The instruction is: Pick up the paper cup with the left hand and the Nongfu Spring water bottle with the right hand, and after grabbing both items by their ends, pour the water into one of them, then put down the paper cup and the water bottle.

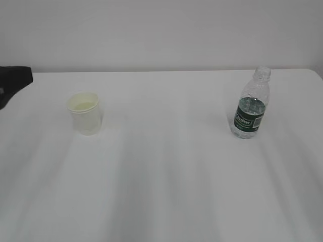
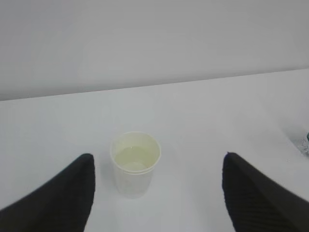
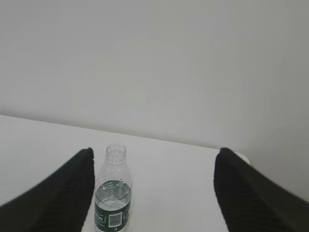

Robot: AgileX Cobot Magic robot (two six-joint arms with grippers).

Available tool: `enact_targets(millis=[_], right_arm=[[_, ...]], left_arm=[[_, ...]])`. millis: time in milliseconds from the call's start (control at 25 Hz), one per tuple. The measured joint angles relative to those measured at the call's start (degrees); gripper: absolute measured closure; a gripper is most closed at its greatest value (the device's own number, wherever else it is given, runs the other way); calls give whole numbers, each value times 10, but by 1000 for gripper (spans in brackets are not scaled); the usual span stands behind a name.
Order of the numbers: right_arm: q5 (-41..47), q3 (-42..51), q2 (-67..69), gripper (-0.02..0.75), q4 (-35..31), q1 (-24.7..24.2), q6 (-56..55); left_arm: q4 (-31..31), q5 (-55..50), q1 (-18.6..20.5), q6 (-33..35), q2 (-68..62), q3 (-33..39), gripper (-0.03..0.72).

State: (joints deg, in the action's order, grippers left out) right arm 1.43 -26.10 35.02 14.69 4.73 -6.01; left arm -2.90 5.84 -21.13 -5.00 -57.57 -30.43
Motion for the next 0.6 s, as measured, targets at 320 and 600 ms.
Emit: enact_targets(millis=[320,600], right_arm=[[106,0,-108,152,-3,0,-1],[223,0,-175,152,-23,0,-1]], left_arm=[[0,-68,0,0,108,0,101],[0,-194,0,0,183,0,104]])
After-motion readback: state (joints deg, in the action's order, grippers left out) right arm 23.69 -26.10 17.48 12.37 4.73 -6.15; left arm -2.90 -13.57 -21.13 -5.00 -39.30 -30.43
